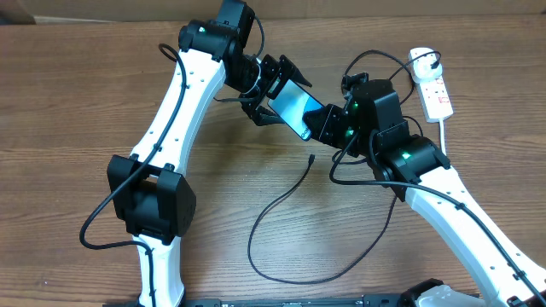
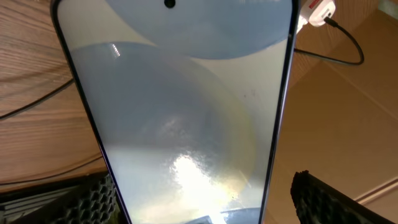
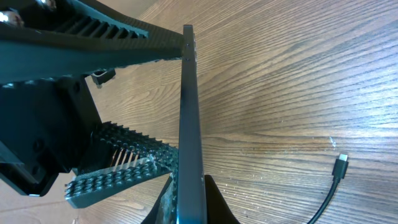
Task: Plug charger to phone and switch on socket
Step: 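Hold the phone steady between both grippers, then open the left gripper and swing it around to the phone's other end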
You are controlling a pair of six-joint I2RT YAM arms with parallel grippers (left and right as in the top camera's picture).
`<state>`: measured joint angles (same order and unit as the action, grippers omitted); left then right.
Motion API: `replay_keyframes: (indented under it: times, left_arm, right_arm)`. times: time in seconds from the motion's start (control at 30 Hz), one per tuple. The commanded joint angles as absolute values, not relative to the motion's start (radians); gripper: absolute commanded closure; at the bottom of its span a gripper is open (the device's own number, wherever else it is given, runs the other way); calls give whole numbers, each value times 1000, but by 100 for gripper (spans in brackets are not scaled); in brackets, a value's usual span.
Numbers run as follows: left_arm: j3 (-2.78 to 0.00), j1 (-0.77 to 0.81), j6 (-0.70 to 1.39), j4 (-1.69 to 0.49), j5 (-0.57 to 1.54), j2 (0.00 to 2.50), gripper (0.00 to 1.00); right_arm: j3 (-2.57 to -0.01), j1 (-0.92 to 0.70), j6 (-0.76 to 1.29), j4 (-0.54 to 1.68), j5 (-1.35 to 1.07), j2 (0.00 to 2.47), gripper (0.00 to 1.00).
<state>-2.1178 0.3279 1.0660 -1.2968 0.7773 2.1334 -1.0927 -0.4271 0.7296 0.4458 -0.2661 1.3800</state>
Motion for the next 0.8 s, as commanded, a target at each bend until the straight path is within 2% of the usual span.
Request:
replay_keyframes:
  times: [0.0, 0.23, 0.37, 0.57, 0.77]
  left_arm:
    - [-2145, 334, 1016, -1296, 731, 2092, 14]
    - [-2146, 299, 889, -1279, 712, 2064, 17]
    - [-2146, 258, 789, -1279, 645, 1964, 18]
    - [-2146, 230, 687, -1347, 392, 1727, 16]
    - [-2145, 251, 628, -1594, 128, 1554, 14]
  right_arm:
    - [-1115, -431, 733, 431, -270, 1375, 96]
    - [-1115, -429, 746, 419, -224, 1375, 96]
    - [-1115, -407, 783, 400, -228, 1375, 96]
    - [-1115, -364, 786, 380, -303, 1375, 96]
    - [-1115, -329, 852, 303, -453, 1375, 96]
